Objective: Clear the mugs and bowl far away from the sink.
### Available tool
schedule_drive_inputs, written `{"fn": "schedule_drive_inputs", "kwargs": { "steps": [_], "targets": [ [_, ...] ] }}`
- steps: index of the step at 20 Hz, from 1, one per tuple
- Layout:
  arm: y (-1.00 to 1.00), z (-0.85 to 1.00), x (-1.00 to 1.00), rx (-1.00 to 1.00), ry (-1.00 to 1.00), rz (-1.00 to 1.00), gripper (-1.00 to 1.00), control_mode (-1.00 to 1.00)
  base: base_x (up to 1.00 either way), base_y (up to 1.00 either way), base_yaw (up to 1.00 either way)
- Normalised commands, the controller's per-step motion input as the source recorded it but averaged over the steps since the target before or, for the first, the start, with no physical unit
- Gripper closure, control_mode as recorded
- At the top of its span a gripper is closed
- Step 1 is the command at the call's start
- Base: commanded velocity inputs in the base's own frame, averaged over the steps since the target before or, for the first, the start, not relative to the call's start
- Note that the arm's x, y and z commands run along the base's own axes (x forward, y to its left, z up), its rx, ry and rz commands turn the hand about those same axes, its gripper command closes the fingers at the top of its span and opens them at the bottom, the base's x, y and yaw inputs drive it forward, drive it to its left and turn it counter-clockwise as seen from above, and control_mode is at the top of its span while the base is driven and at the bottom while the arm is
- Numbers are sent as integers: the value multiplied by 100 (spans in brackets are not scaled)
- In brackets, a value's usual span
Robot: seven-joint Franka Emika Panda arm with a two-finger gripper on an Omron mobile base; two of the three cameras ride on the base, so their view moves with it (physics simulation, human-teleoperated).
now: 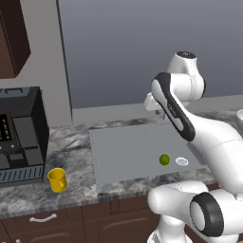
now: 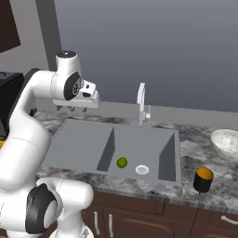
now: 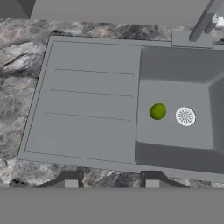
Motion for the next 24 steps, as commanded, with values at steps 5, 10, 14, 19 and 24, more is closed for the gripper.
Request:
{"fn": "schedule_drive_inputs", "kwargs": {
  "steps": [5,10,14,19,24],
  "targets": [
    [0,0,1,0,0,0,-100,-100,0,0,0],
    [0,0,0,0,0,0,-100,-100,0,0,0],
    [16,-20,-33,-4,-1,4,-100,-100,0,0,0],
    [97,-55,-64,-2,-5,12,-100,-100,0,0,0],
    [100,-64,-26,17,4,13,-100,-100,0,0,0]
  ]
}}
